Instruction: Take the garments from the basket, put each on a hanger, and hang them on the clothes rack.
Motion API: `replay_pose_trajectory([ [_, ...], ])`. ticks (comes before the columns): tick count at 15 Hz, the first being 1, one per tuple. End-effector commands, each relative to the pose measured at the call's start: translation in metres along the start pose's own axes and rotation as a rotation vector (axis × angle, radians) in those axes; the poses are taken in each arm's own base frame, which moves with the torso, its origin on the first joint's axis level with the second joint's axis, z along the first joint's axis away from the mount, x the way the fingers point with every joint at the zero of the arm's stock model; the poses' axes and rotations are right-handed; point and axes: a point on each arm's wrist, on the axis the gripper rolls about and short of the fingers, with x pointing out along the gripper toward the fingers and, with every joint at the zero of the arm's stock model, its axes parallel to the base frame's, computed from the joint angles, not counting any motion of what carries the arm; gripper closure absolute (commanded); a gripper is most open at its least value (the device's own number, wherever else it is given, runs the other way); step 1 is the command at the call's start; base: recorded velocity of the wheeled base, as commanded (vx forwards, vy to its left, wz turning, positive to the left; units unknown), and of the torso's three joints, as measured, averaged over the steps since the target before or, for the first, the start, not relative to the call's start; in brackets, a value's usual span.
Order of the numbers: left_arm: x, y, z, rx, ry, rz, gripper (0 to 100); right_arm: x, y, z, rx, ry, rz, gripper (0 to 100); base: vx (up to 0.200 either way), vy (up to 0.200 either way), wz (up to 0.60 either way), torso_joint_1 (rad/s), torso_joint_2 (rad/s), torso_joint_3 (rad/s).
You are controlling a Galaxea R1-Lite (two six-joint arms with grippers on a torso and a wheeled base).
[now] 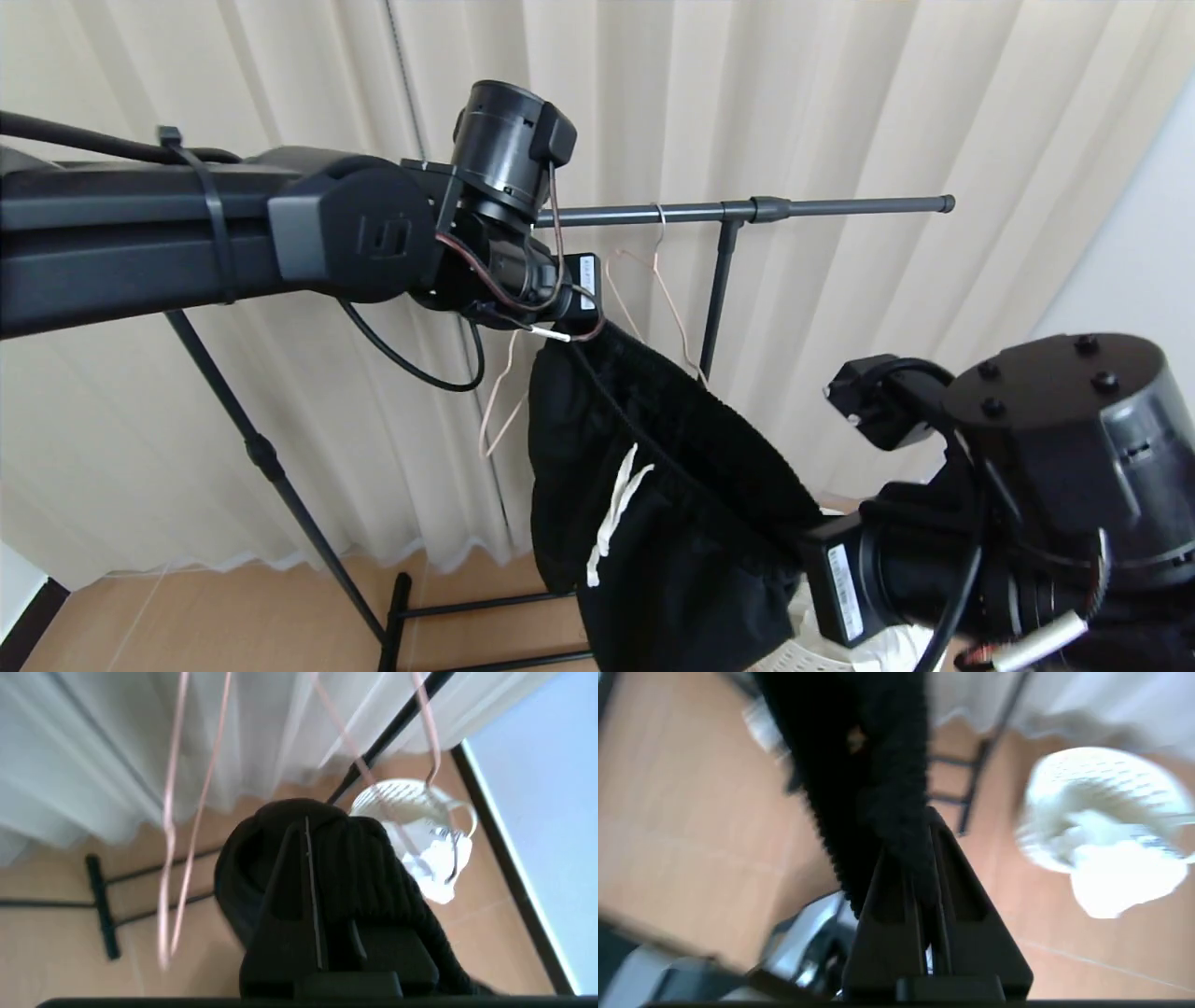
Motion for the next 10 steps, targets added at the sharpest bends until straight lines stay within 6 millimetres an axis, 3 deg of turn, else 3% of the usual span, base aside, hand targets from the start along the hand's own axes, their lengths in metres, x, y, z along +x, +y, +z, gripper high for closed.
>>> replay_pose_trajectory([
  [1, -0.040, 0.008, 0.007, 0.002, -0.003, 0.005, 100, 0.014, -0.041, 0.029, 0.005, -0.057, -0.145, 100, 0.000, 0.000, 0.00, 0.000, 0.00, 0.000],
  [2, -0.043, 0.009, 0.006, 0.006, 0.003, 0.007, 100, 0.016, -0.044, 0.033, 0.001, -0.065, -0.154, 100, 0.000, 0.000, 0.00, 0.000, 0.00, 0.000],
  [4, -0.070, 0.015, -0.011, 0.054, 0.053, 0.005, 100, 0.040, -0.051, 0.072, 0.018, -0.131, -0.202, 100, 0.000, 0.000, 0.00, 0.000, 0.00, 0.000],
  [7, -0.100, 0.020, -0.057, 0.212, 0.162, -0.021, 100, 0.079, -0.040, 0.114, 0.030, -0.184, -0.198, 100, 0.000, 0.000, 0.00, 0.000, 0.00, 0.000],
  [10, -0.112, 0.007, -0.107, 0.343, 0.284, -0.086, 100, 0.106, -0.029, 0.136, 0.024, -0.224, -0.191, 100, 0.000, 0.000, 0.00, 0.000, 0.00, 0.000],
])
